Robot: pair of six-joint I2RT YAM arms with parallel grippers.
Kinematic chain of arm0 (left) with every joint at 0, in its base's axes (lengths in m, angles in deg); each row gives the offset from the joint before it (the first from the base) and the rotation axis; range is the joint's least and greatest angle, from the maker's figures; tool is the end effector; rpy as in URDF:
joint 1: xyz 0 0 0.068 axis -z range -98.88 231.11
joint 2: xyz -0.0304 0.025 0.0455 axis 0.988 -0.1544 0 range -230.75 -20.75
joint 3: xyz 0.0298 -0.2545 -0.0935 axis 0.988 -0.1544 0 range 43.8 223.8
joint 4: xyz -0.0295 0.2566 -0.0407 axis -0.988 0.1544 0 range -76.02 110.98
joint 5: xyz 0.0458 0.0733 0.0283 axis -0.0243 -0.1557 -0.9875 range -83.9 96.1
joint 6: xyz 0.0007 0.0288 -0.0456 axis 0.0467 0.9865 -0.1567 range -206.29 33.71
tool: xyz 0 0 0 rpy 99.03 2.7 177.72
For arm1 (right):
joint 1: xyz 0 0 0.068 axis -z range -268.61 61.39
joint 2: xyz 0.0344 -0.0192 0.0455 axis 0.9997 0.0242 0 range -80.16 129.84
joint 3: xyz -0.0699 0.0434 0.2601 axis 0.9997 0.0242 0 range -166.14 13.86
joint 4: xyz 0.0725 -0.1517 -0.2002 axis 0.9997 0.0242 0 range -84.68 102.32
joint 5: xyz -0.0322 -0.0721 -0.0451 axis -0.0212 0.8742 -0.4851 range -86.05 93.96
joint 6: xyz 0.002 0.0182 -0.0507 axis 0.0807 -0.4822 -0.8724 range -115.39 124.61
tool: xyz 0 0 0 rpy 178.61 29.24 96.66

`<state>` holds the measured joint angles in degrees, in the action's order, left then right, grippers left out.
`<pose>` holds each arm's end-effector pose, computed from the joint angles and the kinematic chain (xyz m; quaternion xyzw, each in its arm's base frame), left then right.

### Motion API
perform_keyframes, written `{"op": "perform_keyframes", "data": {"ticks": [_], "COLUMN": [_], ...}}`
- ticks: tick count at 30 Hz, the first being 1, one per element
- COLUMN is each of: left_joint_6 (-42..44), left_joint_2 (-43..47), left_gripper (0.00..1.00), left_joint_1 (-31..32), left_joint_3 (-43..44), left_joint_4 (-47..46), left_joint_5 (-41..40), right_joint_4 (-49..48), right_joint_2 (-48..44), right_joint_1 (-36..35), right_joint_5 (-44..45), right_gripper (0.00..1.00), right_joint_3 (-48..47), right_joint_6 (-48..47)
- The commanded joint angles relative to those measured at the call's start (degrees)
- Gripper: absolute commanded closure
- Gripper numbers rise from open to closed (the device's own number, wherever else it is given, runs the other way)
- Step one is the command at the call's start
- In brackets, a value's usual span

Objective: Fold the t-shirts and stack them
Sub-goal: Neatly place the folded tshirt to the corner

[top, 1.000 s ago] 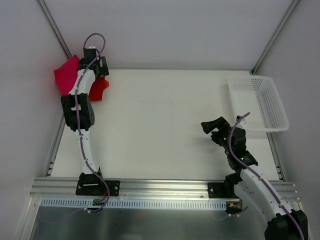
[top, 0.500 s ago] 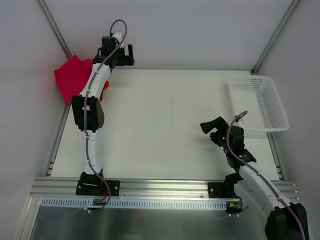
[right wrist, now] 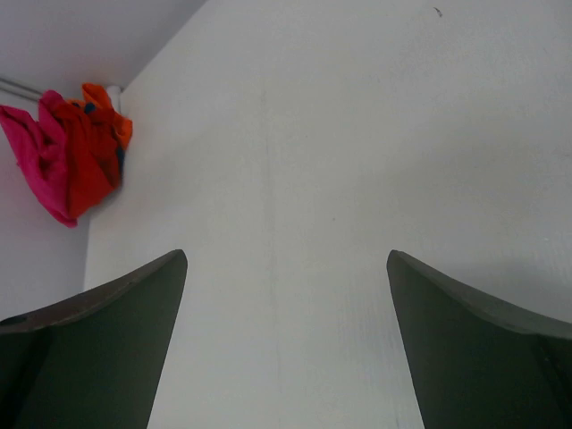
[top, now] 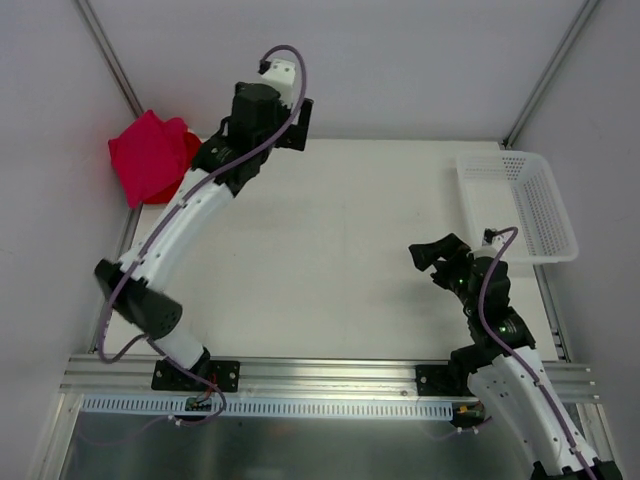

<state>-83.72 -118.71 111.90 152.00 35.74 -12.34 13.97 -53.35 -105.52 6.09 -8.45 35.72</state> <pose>0.3431 -0.1913 0.4560 0.1224 0.7614 -0.0319 0.6358 0.1345 0.0394 0.2483 0.1083 0.7758 0.2395 0.5736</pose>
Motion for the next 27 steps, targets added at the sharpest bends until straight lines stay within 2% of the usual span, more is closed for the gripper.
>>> {"op": "perform_keyframes", "data": {"ticks": [1, 4, 6, 8, 9, 11, 13, 14, 15, 16, 17, 19, 20, 21, 23, 24, 25, 26, 27], "left_joint_6": [0.3, -0.9, -1.2, -1.6, -1.6, -2.3, -5.5, -6.6, -8.6, -9.2, -9.6, -10.2, -10.2, -10.5, -11.8, -12.8, -13.2, -13.3, -13.2], "left_joint_2": [15.6, 31.1, 42.9, 52.6, 55.2, 58.4, 60.9, 61.8, 62.3, 62.7, 63.2, 63.6, 63.5, 63.7, 64.2, 64.6, 65.2, 65.3, 65.6], "left_gripper": [0.01, 0.01, 0.01, 0.01, 0.01, 0.01, 0.01, 0.01, 0.01, 0.01, 0.01, 0.01, 0.01, 0.01, 0.01, 0.01, 0.01, 0.01, 0.01], "left_joint_1": [-1.3, -1.3, -1.4, -1.4, -1.4, -1.4, -1.3, -1.4, -1.4, -1.4, -1.3, -1.4, -1.4, -1.4, -1.4, -1.4, -1.3, -1.4, -1.4], "left_joint_3": [-8.7, -22.4, -30.8, -35.6, -39.3, -41.8, -44.7, -45.2, -45.4, -45.5, -46.0, -46.6, -47.3, -47.9, -49.5, -49.9, -50.3, -50.6, -50.6], "left_joint_4": [6.1, 7.1, 7.3, 7.3, 7.2, 7.4, 7.5, 8.6, 9.2, 9.4, 9.4, 9.4, 9.4, 9.4, 9.1, 9.0, 9.0, 9.0, 9.1], "left_joint_5": [-18.6, -17.3, -12.1, -7.2, -4.3, -4.7, -3.7, -2.8, 0.9, 3.3, 5.1, 8.3, 9.2, 10.3, 12.5, 12.0, 8.2, 4.9, 1.2], "right_joint_4": [12.2, 19.8, 26.4, 30.2, 31.9, 35.8, 34.7, 28.0, 22.8, 12.3, 7.6, -5.5, -26.6, -33.4, -24.3, -15.2, 4.7, 13.2, 20.7], "right_joint_2": [-0.9, 1.0, 1.3, 2.7, 3.9, 8.4, 9.5, 8.4, 7.8, 7.6, 9.6, 13.2, 15.4, 16.1, 17.2, 18.6, 19.8, 21.1, 24.0], "right_joint_1": [-1.3, -4.5, -8.7, -11.6, -14.1, -17.6, -24.7, -26.5, -28.3, -28.5, -28.5, -29.4, -32.7, -34.4, -39.4, -40.9, -42.3, -45.1, -46.7], "right_joint_5": [-1.0, -1.3, 2.7, 3.8, 3.2, 1.0, -9.6, -15.3, -27.8, -34.1, -48.0, -62.5, -69.0, -70.0, -68.2, -65.5, -61.6, -44.4, -32.1], "right_gripper": [0.01, 0.01, 0.01, 0.01, 0.01, 0.01, 0.01, 0.01, 0.0, 0.0, 0.01, 0.0, 0.01, 0.01, 0.0, 0.01, 0.01, 0.01, 0.01], "right_joint_3": [-7.9, -15.7, -19.2, -24.3, -26.9, -35.6, -40.5, -43.1, -43.7, -44.1, -46.3, -47.8, -45.6, -45.2, -46.1, -48.5, -50.4, -52.3, -54.1], "right_joint_6": [-8.1, -13.9, -16.2, -20.4, -22.0, -25.6, -28.2, -28.6, -27.4, -25.3, -19.6, -9.1, 3.6, 5.3, -1.1, -14.5, -21.5, -26.8, -30.1]}}
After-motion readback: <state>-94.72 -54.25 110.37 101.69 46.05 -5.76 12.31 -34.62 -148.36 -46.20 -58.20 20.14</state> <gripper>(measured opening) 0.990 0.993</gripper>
